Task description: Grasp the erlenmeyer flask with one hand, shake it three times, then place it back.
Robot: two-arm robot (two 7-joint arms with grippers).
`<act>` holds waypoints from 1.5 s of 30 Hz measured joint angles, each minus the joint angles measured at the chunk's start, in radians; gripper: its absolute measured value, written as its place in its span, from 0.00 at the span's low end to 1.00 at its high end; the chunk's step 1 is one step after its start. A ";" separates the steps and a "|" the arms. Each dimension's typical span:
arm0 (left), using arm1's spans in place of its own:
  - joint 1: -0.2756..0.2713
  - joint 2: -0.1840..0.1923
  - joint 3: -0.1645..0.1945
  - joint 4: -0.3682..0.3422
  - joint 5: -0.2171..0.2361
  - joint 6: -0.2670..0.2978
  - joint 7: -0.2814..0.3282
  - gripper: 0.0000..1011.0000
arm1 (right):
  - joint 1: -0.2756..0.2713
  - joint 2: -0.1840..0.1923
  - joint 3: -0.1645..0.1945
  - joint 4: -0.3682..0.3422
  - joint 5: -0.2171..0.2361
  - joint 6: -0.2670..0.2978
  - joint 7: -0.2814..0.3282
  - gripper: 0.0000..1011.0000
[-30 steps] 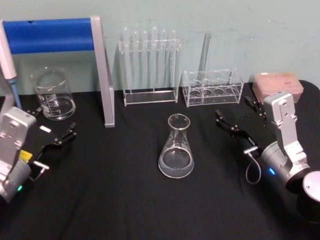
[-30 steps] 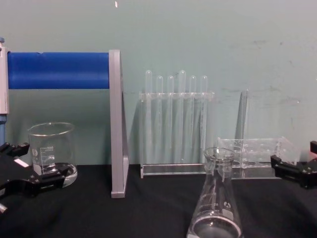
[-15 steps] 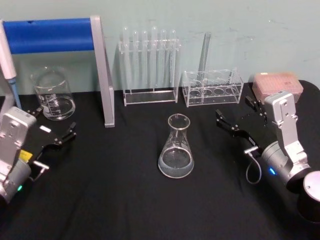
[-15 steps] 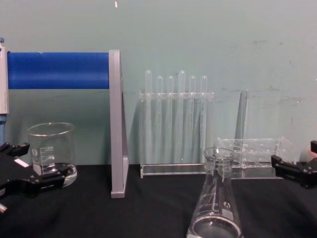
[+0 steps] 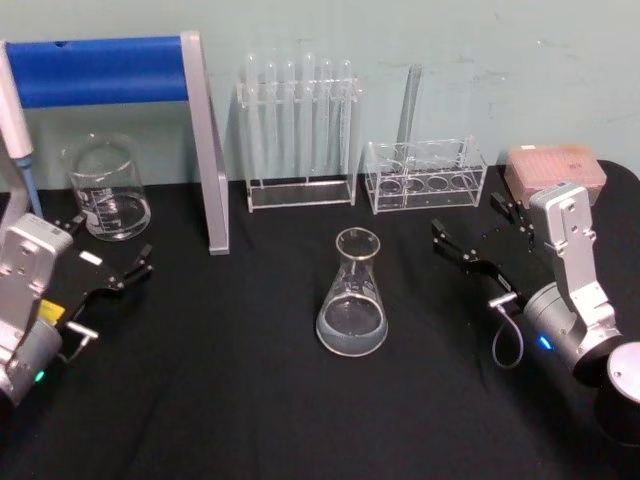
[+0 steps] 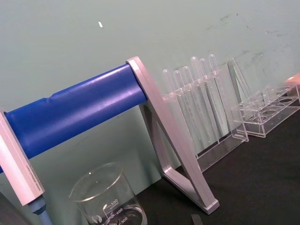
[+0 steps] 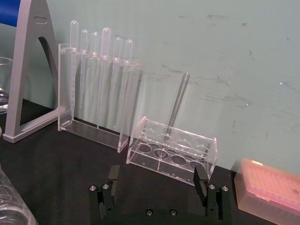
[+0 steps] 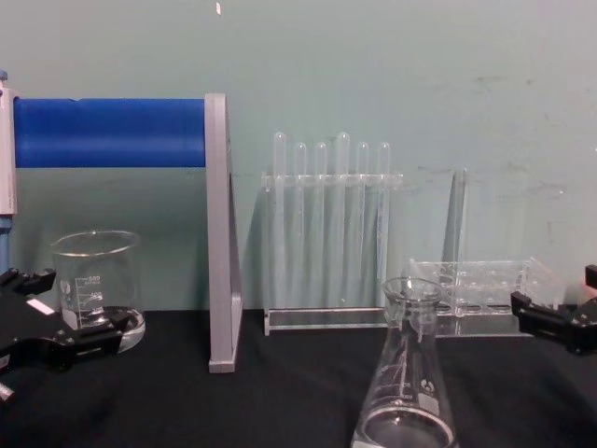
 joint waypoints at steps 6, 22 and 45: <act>0.000 0.000 0.000 0.000 0.000 0.000 0.000 0.99 | 0.000 0.000 0.000 -0.001 0.000 0.000 0.000 0.99; 0.000 0.000 0.000 0.000 0.000 0.000 0.000 0.99 | 0.000 0.000 0.000 -0.001 0.001 0.001 0.001 0.99; 0.000 0.000 0.000 0.000 0.000 0.000 0.000 0.99 | 0.000 0.000 0.000 -0.001 0.001 0.000 0.001 0.99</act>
